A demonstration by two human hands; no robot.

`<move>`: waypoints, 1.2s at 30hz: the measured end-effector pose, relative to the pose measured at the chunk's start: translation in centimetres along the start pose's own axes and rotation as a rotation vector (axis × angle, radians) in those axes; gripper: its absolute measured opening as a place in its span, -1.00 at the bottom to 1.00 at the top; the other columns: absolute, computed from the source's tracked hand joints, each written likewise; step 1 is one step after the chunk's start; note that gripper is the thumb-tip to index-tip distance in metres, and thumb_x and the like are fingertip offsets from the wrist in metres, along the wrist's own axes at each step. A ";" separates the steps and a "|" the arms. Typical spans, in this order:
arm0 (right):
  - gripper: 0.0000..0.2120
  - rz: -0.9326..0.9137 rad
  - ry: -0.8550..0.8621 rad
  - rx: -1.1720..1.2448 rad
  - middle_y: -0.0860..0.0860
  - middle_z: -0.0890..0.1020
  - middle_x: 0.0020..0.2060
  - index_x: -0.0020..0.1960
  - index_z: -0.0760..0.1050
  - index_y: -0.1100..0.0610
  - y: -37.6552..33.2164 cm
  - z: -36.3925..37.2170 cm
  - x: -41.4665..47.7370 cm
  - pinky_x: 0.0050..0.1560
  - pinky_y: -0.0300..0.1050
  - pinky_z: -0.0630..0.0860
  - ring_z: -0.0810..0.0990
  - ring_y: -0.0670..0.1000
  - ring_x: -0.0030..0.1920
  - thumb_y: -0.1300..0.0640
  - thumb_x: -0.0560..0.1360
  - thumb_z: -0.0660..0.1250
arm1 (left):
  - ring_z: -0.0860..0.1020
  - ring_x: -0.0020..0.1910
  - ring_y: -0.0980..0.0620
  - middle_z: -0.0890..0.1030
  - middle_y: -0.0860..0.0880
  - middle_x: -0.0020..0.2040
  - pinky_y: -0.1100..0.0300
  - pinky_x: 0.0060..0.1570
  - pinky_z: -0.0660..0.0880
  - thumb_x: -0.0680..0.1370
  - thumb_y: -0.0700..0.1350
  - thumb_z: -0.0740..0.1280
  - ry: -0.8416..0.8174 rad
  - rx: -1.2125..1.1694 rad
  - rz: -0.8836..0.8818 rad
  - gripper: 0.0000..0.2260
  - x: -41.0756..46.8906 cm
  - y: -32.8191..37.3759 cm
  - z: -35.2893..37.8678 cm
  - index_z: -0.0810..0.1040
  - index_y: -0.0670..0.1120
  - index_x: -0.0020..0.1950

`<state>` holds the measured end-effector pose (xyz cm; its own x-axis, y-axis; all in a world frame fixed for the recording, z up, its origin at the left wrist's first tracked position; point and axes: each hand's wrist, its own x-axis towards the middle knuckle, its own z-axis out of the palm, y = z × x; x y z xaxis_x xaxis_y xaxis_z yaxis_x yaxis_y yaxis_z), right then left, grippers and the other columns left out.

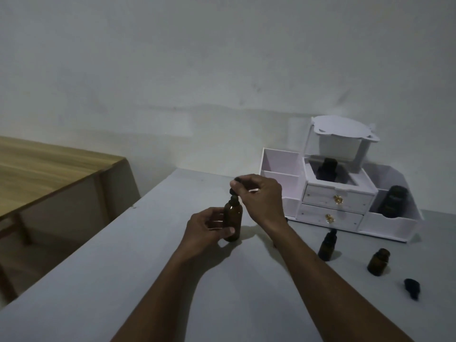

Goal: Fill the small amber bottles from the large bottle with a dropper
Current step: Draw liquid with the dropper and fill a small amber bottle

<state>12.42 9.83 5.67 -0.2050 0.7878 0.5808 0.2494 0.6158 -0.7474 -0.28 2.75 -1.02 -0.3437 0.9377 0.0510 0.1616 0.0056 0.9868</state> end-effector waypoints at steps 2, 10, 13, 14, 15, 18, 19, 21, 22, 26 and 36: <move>-0.86 -0.033 0.018 0.032 -0.09 0.73 -0.22 -0.01 0.70 0.10 -1.0 -0.7 0.6 -0.19 -0.47 0.53 0.68 -0.22 -0.22 0.06 0.47 0.47 | 0.60 0.21 -0.04 0.64 0.01 0.20 0.11 0.15 0.55 0.41 -0.27 0.58 0.024 0.027 0.028 -0.51 -0.1 0.0 0.1 0.56 0.00 0.28; -0.92 -0.191 0.214 0.138 -0.14 0.69 -0.24 -0.02 0.64 0.07 -5.5 -6.0 3.2 -0.13 -0.32 0.60 0.69 -0.17 -0.19 0.09 0.52 0.42 | 0.56 0.10 0.22 0.54 0.17 0.20 0.38 -0.05 0.50 0.38 -0.19 0.62 0.433 0.072 0.424 -0.39 -2.6 1.4 2.7 0.48 0.12 0.35; -0.91 -0.214 0.273 0.151 -0.12 0.69 -0.21 0.01 0.63 0.08 -5.7 -9.1 3.2 -0.09 -0.29 0.62 0.70 -0.15 -0.17 0.11 0.53 0.42 | 0.60 -0.02 0.32 0.60 0.21 0.05 0.50 -0.14 0.52 0.43 -0.21 0.57 0.418 0.019 0.464 -0.57 -4.6 2.8 5.1 0.55 0.06 0.22; -0.88 -0.204 0.290 0.159 -0.07 0.70 -0.17 0.05 0.63 0.11 -5.5 -10.2 3.0 -0.09 -0.28 0.62 0.71 -0.13 -0.16 0.13 0.53 0.41 | 0.62 -0.05 0.31 0.63 0.18 0.00 0.50 -0.14 0.52 0.45 -0.22 0.56 0.376 0.007 0.462 -0.64 -5.2 3.3 6.1 0.58 0.05 0.16; -0.85 -0.188 0.302 0.164 -0.03 0.71 -0.14 0.08 0.63 0.14 -5.1 -11.4 2.7 -0.09 -0.28 0.62 0.71 -0.12 -0.15 0.14 0.53 0.41 | 0.63 -0.07 0.28 0.65 0.15 -0.05 0.48 -0.14 0.53 0.46 -0.22 0.54 0.320 0.000 0.448 -0.70 -5.7 3.6 7.2 0.60 0.06 0.10; -0.82 -0.155 0.326 0.106 -0.01 0.72 -0.10 0.12 0.63 0.11 -3.3 -15.0 1.5 -0.09 -0.22 0.65 0.72 -0.13 -0.14 0.12 0.54 0.40 | 0.65 -0.05 0.26 0.68 0.13 -0.08 0.37 -0.05 0.60 0.50 -0.18 0.52 0.090 -0.009 0.322 -0.77 -7.3 4.6 11.1 0.62 0.12 0.01; -0.83 -0.148 0.336 0.071 -0.03 0.71 -0.10 0.11 0.63 0.10 -2.5 -16.3 1.0 -0.09 -0.23 0.65 0.71 -0.16 -0.14 0.12 0.54 0.40 | 0.63 -0.05 0.31 0.68 0.14 -0.08 0.38 -0.03 0.60 0.50 -0.17 0.51 0.008 0.001 0.270 -0.79 -7.7 4.8 12.6 0.62 0.13 0.01; -0.83 -0.131 0.376 -0.009 -0.06 0.70 -0.11 0.10 0.64 0.11 -1.1 -18.9 -0.1 -0.05 -0.27 0.63 0.69 -0.20 -0.13 0.11 0.53 0.40 | 0.61 -0.09 0.39 0.66 0.17 -0.08 0.46 -0.12 0.56 0.51 -0.17 0.50 -0.137 0.016 0.182 -0.80 -8.4 5.0 15.4 0.63 0.12 0.03; -0.83 -0.119 0.395 -0.041 -0.05 0.70 -0.10 0.09 0.64 0.11 -0.4 -20.2 -0.6 -0.03 -0.23 0.64 0.69 -0.17 -0.11 0.10 0.53 0.40 | 0.62 -0.11 0.37 0.66 0.17 -0.07 0.47 -0.15 0.55 0.51 -0.16 0.51 -0.196 0.023 0.143 -0.78 -8.5 4.9 16.8 0.63 0.11 0.07; -0.90 -0.026 0.429 -0.057 -0.03 0.72 -0.17 0.02 0.66 0.05 2.2 -24.4 -2.6 -0.06 0.05 0.68 0.72 -0.07 -0.17 0.12 0.52 0.43 | 0.60 0.10 0.18 0.62 0.10 0.24 0.28 0.11 0.57 0.51 -0.10 0.52 -0.290 0.063 0.057 -0.55 -8.9 4.6 21.4 0.53 0.09 0.37; -0.86 0.048 0.535 -0.180 -0.12 0.66 -0.23 0.02 0.69 0.15 6.7 -27.7 -5.0 -0.19 -0.48 0.53 0.63 -0.34 -0.24 0.13 0.49 0.46 | 0.48 0.36 0.07 0.48 0.04 0.45 0.15 0.29 0.46 0.49 -0.11 0.54 -0.245 0.058 0.017 -0.34 -7.1 5.0 27.5 0.36 0.02 0.54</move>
<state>41.28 10.26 6.74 0.3072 0.6805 0.6652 0.4135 0.5341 -0.7374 28.43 5.69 -0.65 -0.1076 0.9940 0.0216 0.2209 0.0027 0.9753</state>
